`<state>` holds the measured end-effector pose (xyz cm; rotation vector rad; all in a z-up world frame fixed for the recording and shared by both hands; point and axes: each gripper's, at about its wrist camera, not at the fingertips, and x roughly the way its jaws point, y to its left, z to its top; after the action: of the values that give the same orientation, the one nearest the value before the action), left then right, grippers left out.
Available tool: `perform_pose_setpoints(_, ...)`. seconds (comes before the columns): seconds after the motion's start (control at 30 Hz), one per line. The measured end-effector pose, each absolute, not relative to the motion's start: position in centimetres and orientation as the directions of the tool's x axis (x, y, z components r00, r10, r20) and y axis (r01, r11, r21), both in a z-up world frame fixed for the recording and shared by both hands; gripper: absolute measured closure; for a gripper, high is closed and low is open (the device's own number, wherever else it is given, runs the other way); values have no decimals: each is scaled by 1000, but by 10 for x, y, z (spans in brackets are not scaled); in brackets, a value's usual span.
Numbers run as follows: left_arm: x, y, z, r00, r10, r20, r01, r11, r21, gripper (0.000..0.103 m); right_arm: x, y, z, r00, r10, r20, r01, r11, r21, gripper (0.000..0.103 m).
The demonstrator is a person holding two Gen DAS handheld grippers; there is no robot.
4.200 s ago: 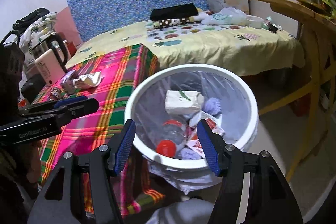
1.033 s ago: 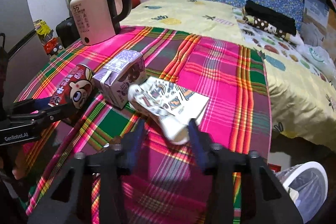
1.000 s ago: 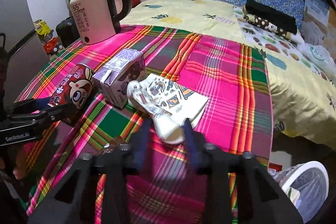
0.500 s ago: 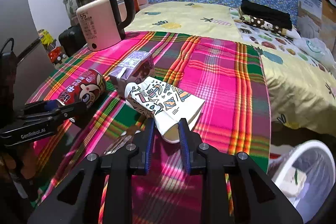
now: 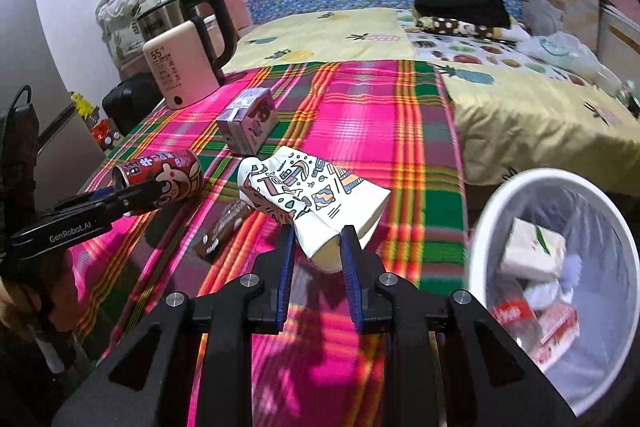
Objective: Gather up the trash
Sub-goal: 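Grasp the red milk-drink can with the left tool while the right grasps the white patterned paper carton, then drop the red can into the white bin with the left tool while the right drops the paper carton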
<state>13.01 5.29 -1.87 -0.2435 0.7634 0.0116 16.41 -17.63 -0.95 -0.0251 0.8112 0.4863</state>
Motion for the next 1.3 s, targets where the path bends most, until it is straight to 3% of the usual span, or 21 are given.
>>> perform_pose_setpoints(0.73, 119, -22, 9, 727, -195, -658, 76, 976, -205, 48, 134, -258, -2, 701, 289, -652, -230, 957, 176, 79)
perform_pose_setpoints(1.3, 152, -128, 25, 667, -384, -639, 329, 921, -210, 48, 124, -316, -11, 716, 166, -678, -67, 983, 170, 79)
